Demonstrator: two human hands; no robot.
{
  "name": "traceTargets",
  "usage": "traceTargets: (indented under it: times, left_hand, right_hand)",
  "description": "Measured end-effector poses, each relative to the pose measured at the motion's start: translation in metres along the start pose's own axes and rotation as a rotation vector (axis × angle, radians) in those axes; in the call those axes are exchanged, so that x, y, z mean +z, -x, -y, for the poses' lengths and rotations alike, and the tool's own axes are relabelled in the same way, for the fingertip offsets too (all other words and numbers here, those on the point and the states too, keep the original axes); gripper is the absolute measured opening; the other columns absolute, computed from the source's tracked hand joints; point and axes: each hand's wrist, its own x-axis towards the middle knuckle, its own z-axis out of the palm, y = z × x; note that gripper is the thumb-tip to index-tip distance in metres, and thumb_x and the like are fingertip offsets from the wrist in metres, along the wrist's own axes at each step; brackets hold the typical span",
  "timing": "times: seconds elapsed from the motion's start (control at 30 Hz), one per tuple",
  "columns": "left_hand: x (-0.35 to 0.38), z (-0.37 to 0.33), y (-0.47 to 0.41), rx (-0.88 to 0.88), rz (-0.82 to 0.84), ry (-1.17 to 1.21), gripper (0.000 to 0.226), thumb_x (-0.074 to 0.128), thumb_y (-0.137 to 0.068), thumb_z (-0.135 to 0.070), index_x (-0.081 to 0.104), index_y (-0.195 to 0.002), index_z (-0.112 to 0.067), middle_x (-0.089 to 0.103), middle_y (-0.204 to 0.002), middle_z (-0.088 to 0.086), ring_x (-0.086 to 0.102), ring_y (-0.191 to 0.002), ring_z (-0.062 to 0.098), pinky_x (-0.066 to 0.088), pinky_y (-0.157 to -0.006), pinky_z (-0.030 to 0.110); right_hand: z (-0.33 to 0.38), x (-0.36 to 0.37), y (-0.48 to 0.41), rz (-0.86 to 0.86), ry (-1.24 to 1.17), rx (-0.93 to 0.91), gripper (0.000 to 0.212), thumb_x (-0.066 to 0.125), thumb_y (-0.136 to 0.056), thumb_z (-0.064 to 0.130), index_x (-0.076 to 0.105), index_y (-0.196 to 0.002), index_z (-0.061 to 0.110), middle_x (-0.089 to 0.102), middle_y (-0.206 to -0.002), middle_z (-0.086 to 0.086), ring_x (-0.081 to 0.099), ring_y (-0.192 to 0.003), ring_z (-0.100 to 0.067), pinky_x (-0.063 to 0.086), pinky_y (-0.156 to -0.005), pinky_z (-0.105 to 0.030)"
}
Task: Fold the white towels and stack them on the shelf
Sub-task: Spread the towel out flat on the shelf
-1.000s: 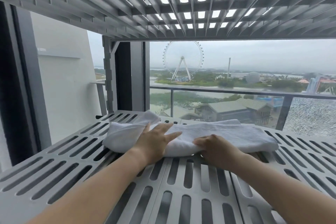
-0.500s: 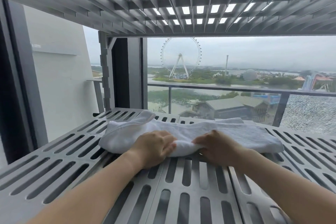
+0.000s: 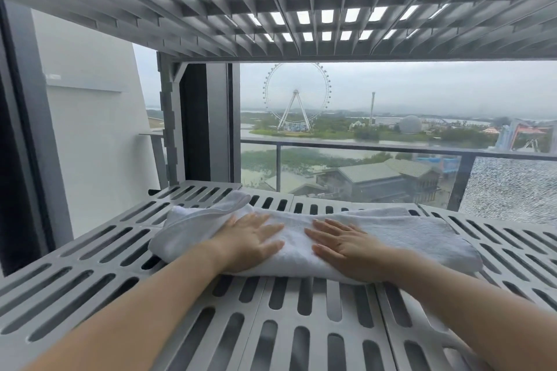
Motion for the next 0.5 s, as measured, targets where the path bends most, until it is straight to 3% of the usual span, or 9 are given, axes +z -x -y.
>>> traceTargets:
  times: [0.1, 0.2, 0.27, 0.33, 0.4, 0.5]
  left_hand:
    - [0.002, 0.000, 0.005, 0.033, 0.014, -0.015, 0.058, 0.012, -0.088, -0.067, 0.005, -0.142, -0.048, -0.006, -0.157, -0.009, -0.009, -0.143, 0.011, -0.012, -0.113, 0.044]
    - [0.002, 0.000, 0.013, 0.054, 0.019, -0.021, 0.058, 0.011, -0.088, -0.067, 0.003, -0.142, -0.048, -0.007, -0.157, -0.009, -0.011, -0.142, 0.012, -0.014, -0.110, 0.042]
    - [0.000, -0.003, 0.017, 0.050, 0.030, -0.017, 0.057, 0.012, -0.090, -0.065, 0.003, -0.143, -0.047, -0.007, -0.157, -0.008, -0.012, -0.142, 0.012, -0.013, -0.111, 0.042]
    - [-0.001, -0.006, 0.021, 0.049, 0.034, -0.021, 0.057, 0.013, -0.091, -0.064, 0.002, -0.143, -0.046, -0.008, -0.157, -0.007, -0.012, -0.142, 0.012, -0.013, -0.111, 0.041]
    - [0.000, -0.005, 0.026, 0.055, 0.032, -0.025, 0.057, 0.013, -0.091, -0.064, 0.001, -0.143, -0.045, -0.009, -0.157, -0.007, -0.014, -0.142, 0.011, -0.014, -0.110, 0.040]
    - [0.004, 0.000, 0.033, 0.092, 0.024, -0.007, 0.060, 0.013, -0.087, -0.070, 0.000, -0.142, -0.049, -0.010, -0.156, -0.011, -0.016, -0.141, 0.008, -0.014, -0.111, 0.041]
  right_hand:
    - [0.002, 0.002, 0.007, 0.000, 0.019, 0.020, 0.057, 0.013, -0.092, 0.061, 0.010, -0.145, 0.042, 0.006, -0.157, 0.011, 0.004, -0.143, -0.009, 0.005, -0.117, -0.043]
    - [0.011, -0.006, 0.007, -0.134, -0.023, 0.031, 0.048, 0.028, -0.092, 0.056, 0.039, -0.134, 0.038, 0.036, -0.146, 0.008, 0.035, -0.132, -0.015, 0.031, -0.108, -0.039]
    - [0.017, -0.013, 0.005, -0.202, -0.072, 0.039, 0.037, 0.035, -0.093, 0.049, 0.050, -0.124, 0.036, 0.046, -0.136, 0.008, 0.046, -0.122, -0.017, 0.040, -0.100, -0.039]
    - [0.020, -0.015, 0.003, -0.176, -0.067, 0.034, 0.040, 0.033, -0.094, 0.048, 0.044, -0.131, 0.035, 0.036, -0.146, 0.006, 0.037, -0.131, -0.018, 0.033, -0.107, -0.042]
    - [0.019, -0.010, 0.004, -0.064, -0.008, 0.032, 0.049, 0.023, -0.095, 0.052, 0.023, -0.143, 0.039, 0.013, -0.156, 0.006, 0.010, -0.143, -0.015, 0.011, -0.116, -0.046]
    - [0.022, -0.001, 0.013, 0.034, 0.010, 0.065, 0.053, 0.011, -0.095, 0.055, 0.000, -0.145, 0.041, -0.008, -0.157, 0.006, -0.011, -0.143, -0.014, -0.006, -0.116, -0.048]
